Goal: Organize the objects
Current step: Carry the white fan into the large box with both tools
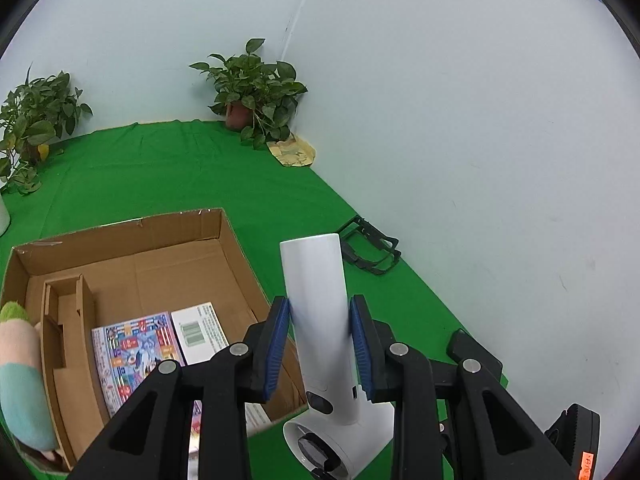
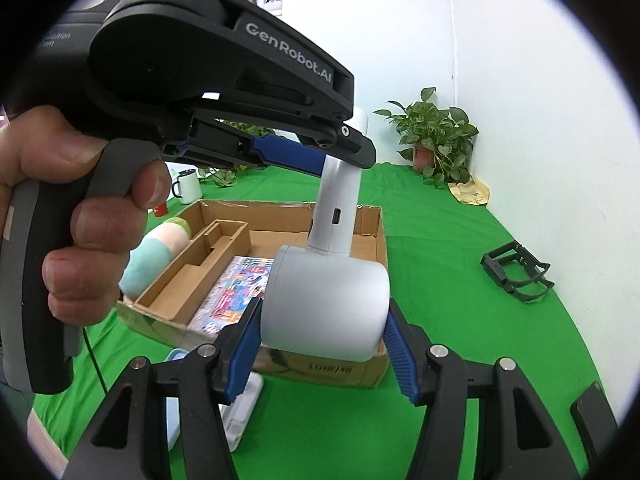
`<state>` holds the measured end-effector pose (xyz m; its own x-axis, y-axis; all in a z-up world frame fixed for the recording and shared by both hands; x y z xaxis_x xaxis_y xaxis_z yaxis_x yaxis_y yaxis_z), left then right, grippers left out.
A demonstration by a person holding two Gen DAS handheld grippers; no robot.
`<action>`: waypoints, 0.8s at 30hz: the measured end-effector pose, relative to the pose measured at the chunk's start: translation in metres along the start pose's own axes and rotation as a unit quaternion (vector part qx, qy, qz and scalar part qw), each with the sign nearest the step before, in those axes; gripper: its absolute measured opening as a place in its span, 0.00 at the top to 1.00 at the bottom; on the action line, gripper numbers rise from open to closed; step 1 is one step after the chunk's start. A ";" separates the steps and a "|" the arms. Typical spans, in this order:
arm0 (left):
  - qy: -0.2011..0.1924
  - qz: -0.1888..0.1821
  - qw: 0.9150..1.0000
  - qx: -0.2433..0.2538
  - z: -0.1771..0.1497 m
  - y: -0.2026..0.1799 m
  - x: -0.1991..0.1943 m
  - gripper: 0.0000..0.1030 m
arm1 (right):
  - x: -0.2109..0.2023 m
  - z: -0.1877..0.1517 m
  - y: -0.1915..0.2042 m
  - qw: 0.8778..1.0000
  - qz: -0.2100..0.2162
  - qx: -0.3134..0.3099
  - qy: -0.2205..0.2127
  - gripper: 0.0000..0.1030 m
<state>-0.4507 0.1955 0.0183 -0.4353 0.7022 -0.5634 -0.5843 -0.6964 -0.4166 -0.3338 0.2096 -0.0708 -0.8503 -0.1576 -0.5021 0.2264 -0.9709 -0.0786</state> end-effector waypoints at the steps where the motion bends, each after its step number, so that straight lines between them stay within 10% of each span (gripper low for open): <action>1: 0.003 0.000 1.000 -0.001 0.004 0.005 0.007 0.73 | 0.007 0.003 -0.002 1.000 0.002 0.003 0.005 0.44; 24: 0.086 -0.064 0.980 -0.166 -0.031 0.144 0.142 0.73 | 0.136 -0.047 -0.010 0.977 0.042 -0.015 0.208 0.45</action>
Point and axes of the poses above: each gripper's, at about its wrist camera, not at the fingertips, and x roughly the way its jaws point, y to its left, z to its top, the point moved 10 cm from there along x, roughly the way its jaws point, and after that the axes turned 10 degrees about -z, right-handed, at the moved point
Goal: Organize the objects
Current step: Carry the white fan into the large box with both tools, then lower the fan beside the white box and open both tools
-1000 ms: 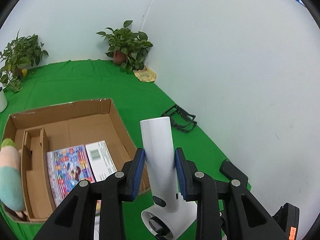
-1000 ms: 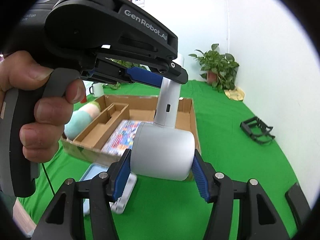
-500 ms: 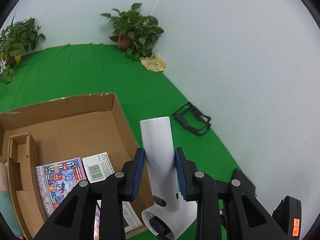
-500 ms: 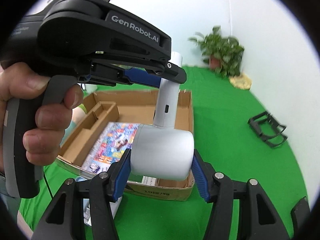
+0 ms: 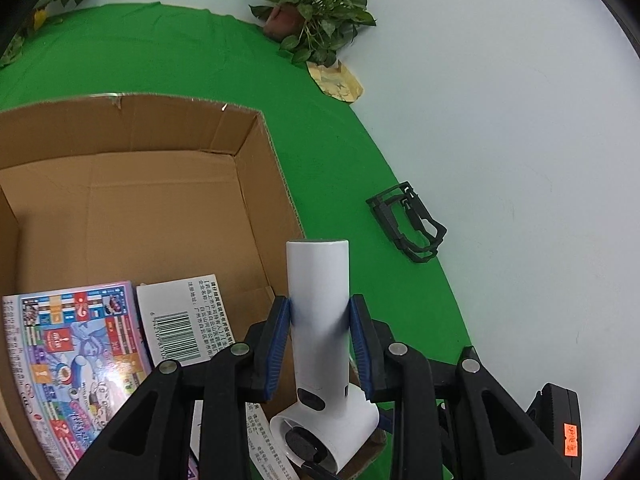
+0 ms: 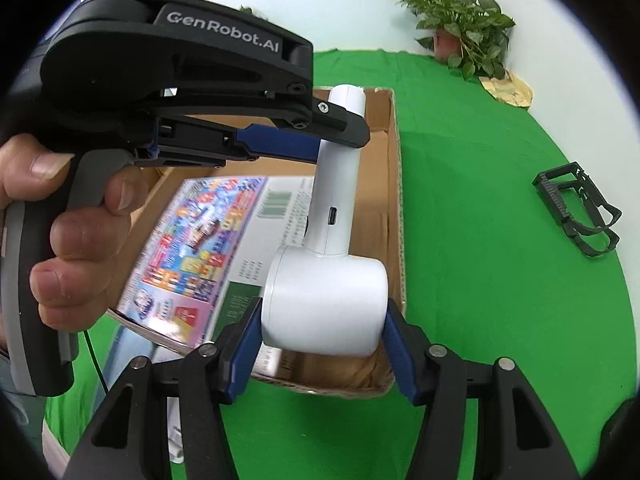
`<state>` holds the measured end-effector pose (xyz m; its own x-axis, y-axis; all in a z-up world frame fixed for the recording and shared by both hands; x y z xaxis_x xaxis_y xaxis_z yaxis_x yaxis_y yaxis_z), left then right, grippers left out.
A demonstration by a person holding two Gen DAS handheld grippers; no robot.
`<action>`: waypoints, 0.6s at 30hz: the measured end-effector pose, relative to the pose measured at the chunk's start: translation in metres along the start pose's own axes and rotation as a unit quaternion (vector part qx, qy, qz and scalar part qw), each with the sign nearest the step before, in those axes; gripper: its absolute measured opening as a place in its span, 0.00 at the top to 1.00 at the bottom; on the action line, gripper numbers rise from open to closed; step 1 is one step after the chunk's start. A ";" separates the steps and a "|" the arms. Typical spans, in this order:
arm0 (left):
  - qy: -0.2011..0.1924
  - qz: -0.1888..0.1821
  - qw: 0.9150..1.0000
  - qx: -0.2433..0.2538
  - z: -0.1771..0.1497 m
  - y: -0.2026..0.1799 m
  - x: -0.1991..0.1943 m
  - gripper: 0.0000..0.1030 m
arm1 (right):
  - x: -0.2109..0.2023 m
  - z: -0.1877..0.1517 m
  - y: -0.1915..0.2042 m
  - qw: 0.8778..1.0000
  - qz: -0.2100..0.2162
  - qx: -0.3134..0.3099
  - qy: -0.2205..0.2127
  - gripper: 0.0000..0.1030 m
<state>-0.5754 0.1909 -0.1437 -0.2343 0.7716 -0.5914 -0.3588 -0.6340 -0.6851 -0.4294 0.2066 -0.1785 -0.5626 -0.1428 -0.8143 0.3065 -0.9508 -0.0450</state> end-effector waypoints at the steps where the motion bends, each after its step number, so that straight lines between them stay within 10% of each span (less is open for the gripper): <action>1: 0.001 -0.001 1.000 -0.002 -0.002 0.002 0.001 0.73 | 0.005 -0.001 -0.001 1.000 -0.002 -0.004 0.005 0.45; 13: 0.021 -0.007 0.999 -0.037 -0.009 0.031 0.020 0.74 | 0.007 -0.006 0.007 0.998 -0.045 -0.041 0.023 0.44; 18: 0.046 0.012 0.998 -0.030 -0.021 0.036 0.034 0.92 | 0.003 -0.010 0.012 0.998 -0.034 -0.038 0.030 0.43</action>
Point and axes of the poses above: each gripper's, at about its wrist camera, not at the fingertips, and x roughly the way its jaws point, y to its left, z to its top, the point moved 10 cm from there along x, roughly the way its jaws point, and after that the axes turned 10 degrees about -z, right-handed, at the moved point
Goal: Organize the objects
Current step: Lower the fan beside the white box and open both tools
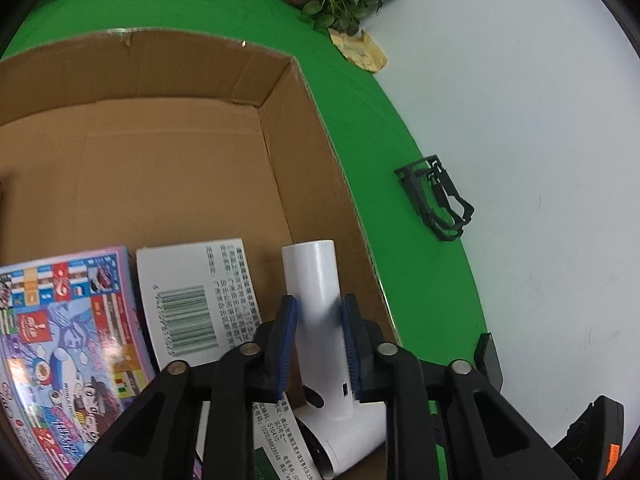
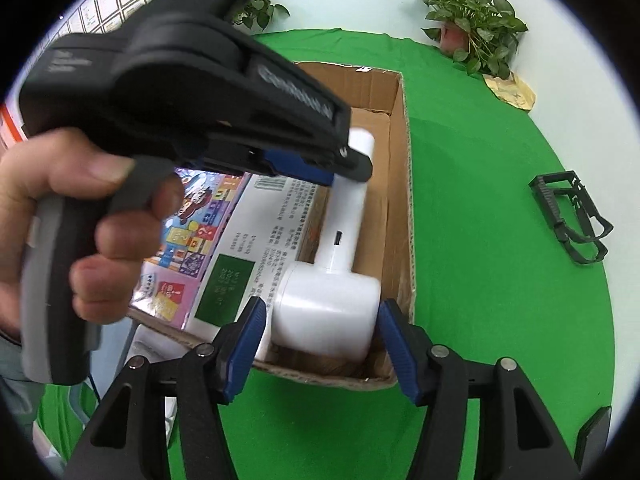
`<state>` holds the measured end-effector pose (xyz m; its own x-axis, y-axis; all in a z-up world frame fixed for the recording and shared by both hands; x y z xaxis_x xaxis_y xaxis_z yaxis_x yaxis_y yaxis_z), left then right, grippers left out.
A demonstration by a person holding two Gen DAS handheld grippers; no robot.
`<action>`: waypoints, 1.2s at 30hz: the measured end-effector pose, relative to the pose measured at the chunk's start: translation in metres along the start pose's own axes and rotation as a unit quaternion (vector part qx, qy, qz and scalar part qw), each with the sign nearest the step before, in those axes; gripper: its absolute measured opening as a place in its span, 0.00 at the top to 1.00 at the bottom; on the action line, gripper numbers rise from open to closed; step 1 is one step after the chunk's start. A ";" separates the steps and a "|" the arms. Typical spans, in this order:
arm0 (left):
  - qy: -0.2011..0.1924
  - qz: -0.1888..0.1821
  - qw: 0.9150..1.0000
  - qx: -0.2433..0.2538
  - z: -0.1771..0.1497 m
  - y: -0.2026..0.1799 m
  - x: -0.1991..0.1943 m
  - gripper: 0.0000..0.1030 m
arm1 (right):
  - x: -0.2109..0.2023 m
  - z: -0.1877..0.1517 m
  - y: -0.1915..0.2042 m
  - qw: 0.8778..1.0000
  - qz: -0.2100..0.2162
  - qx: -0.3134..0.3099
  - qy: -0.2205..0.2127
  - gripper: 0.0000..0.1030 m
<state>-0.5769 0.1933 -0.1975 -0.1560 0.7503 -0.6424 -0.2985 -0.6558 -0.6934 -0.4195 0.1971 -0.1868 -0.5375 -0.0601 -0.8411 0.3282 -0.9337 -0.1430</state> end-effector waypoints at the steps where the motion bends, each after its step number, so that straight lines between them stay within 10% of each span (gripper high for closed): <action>1: 0.005 0.004 1.000 0.004 -0.002 0.000 0.003 0.99 | -0.001 -0.001 0.001 1.000 0.002 0.000 -0.001 0.43; 8: 0.005 0.020 1.000 0.017 -0.012 -0.002 -0.001 0.99 | -0.011 -0.004 0.001 1.000 0.013 0.019 -0.011 0.41; 12: -0.006 0.023 0.999 0.031 -0.015 -0.011 -0.017 0.97 | -0.022 -0.004 0.001 0.998 0.022 0.033 -0.041 0.24; 15: -0.025 0.046 0.997 0.053 -0.017 -0.019 -0.041 0.85 | -0.033 -0.003 -0.009 0.996 -0.012 0.043 -0.081 0.02; 19: -0.091 0.081 0.988 0.096 -0.024 -0.036 -0.099 0.50 | -0.040 -0.002 -0.024 0.992 0.010 0.084 -0.093 0.01; 22: -0.157 0.107 0.975 0.114 -0.038 -0.045 -0.149 0.23 | -0.046 0.001 -0.032 0.989 0.022 0.106 -0.100 0.01; 31: -0.270 0.257 0.907 0.196 -0.111 -0.052 -0.238 0.00 | -0.065 -0.008 0.003 0.990 0.000 0.082 -0.117 0.01; 36: -0.308 0.286 0.886 0.195 -0.153 -0.054 -0.268 0.00 | -0.077 -0.016 0.011 0.986 -0.027 0.093 -0.136 0.01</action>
Point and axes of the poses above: each gripper's, at about its wrist camera, not at the fingertips, and x roughly the way its jaws point, y to its left, z to its top, the point moved 10 cm from there along x, roughly the way its jaws point, and after that the axes turned 10 degrees about -z, right-handed, at the moved point
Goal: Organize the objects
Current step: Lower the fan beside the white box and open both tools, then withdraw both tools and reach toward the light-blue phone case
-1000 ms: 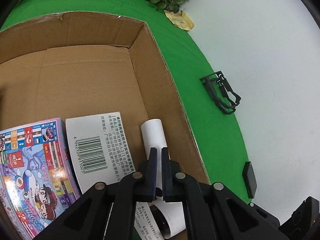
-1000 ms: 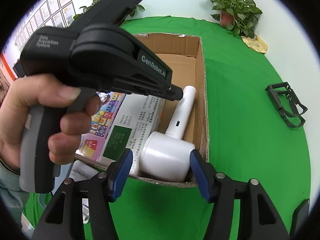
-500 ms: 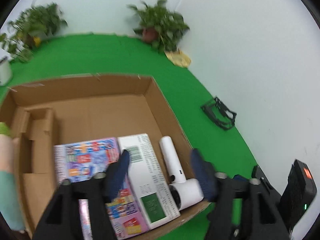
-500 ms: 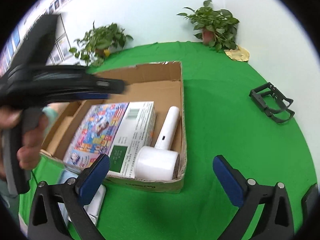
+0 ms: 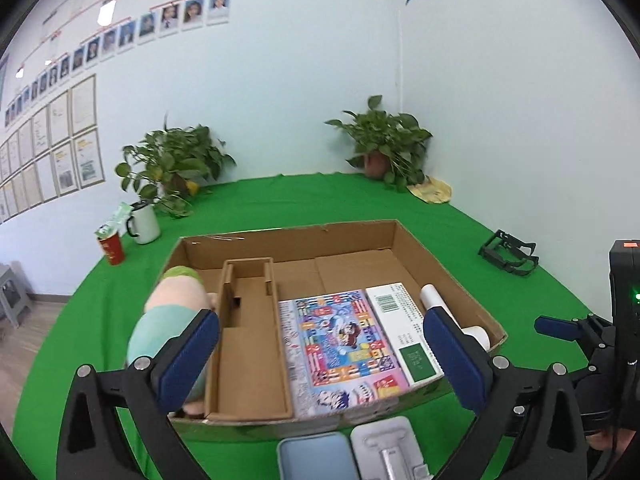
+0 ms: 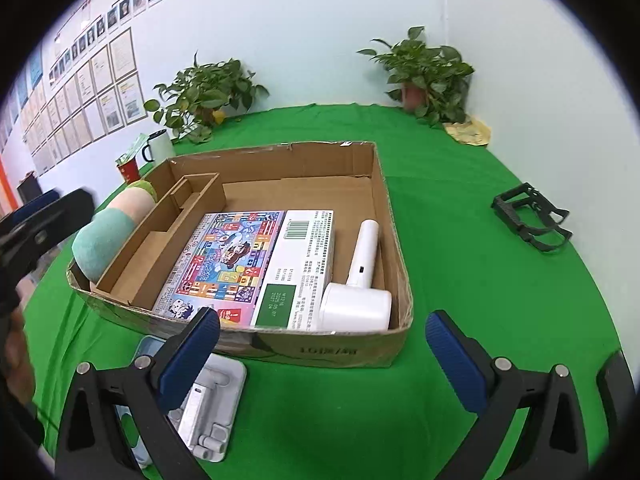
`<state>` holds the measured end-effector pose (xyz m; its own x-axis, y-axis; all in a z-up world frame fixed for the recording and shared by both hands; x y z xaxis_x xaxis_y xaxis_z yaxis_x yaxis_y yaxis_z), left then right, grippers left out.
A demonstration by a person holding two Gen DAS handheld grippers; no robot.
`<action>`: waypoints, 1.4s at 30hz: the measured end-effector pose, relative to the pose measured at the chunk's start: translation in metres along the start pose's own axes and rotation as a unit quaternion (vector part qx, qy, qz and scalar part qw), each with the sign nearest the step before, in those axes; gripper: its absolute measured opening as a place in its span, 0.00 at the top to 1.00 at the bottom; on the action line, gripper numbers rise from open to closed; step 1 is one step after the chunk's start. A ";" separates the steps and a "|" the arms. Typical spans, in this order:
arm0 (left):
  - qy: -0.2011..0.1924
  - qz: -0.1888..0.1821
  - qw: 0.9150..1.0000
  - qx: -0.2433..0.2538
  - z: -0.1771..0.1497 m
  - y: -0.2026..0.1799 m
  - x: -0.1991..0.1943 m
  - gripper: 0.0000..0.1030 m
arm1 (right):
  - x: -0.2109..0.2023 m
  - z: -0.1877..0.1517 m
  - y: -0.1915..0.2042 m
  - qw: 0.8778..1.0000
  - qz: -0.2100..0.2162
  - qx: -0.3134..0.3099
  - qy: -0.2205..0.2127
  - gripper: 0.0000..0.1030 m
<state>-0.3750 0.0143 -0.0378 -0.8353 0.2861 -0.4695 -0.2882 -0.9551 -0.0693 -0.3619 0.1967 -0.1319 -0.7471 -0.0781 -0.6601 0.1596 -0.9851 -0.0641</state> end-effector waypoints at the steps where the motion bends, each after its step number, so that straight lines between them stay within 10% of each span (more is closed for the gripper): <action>1: -0.005 0.005 1.000 0.001 -0.002 0.000 -0.008 0.00 | -0.003 -0.001 0.003 1.000 -0.003 -0.001 -0.004 0.01; 28: 0.020 0.016 0.999 -0.028 -0.063 0.016 -0.083 0.00 | -0.056 -0.046 0.053 0.999 0.041 -0.008 -0.028 0.01; 42: 0.177 -0.077 0.977 -0.087 -0.180 0.028 -0.043 0.12 | -0.054 -0.129 0.122 0.968 0.225 -0.058 0.096 0.02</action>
<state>-0.2627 -0.0392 -0.1778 -0.5656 0.4117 -0.7145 -0.2883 -0.9105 -0.2964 -0.2190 0.1005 -0.2005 -0.4539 -0.4538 -0.7669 0.5206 -0.8335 0.1851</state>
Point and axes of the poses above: each gripper's, at about its wrist camera, not at the fingertips, and x roughly the way its jaws point, y to its left, z to its top, the point moved 10 cm from there along x, roughly the way its jaws point, and after that the axes turned 10 degrees about -z, right-handed, at the moved point
